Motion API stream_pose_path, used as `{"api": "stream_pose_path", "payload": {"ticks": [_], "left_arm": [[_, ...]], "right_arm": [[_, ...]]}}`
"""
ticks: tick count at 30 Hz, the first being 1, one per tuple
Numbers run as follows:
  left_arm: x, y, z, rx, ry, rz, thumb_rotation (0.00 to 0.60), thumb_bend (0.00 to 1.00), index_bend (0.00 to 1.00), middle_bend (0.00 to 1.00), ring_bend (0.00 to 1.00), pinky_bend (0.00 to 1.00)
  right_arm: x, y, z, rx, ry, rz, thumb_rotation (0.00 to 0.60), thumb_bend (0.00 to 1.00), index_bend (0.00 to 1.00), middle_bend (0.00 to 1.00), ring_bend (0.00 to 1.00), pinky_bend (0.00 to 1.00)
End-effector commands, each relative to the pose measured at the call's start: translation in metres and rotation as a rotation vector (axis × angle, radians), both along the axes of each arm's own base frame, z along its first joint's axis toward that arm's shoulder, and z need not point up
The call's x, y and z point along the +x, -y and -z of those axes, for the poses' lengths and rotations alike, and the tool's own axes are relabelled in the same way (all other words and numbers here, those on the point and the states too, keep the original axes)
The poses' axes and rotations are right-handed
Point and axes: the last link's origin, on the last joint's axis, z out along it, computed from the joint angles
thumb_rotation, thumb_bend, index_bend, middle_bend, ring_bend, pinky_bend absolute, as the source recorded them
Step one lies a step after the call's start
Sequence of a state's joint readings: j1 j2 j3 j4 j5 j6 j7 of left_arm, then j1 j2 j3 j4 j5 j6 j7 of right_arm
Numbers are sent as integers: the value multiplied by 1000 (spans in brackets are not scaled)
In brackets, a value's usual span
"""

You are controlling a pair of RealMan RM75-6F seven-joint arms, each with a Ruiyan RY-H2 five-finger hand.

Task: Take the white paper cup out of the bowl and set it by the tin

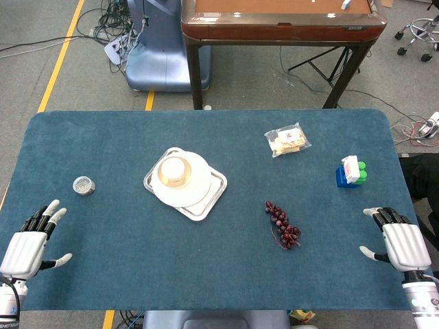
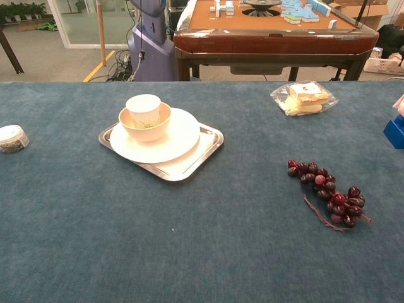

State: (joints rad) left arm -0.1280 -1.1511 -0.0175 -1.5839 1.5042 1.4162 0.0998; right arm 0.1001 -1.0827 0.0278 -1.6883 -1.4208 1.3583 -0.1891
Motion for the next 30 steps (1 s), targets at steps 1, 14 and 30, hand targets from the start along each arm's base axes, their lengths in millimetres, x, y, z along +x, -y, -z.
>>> {"api": "stream_pose_path", "payload": {"ticks": [1,14,30], "left_arm": [[0,0,0,-2,5,-1,600,78,121,49,8,149],[12,-2,-3,35,65,68,600,78,225,50,4,104],[79,-65,8,-13,86,250,600,79,258,0,0,103]], "right_arm": [[0,0,2,8,-4,2,600,43,278,280,189,310],[-1,-2,-1,-3,-7,18,600,44,282,280,190,310],[-2,-4,-8,-30,2,27,600,45,291,281,190,310]]}}
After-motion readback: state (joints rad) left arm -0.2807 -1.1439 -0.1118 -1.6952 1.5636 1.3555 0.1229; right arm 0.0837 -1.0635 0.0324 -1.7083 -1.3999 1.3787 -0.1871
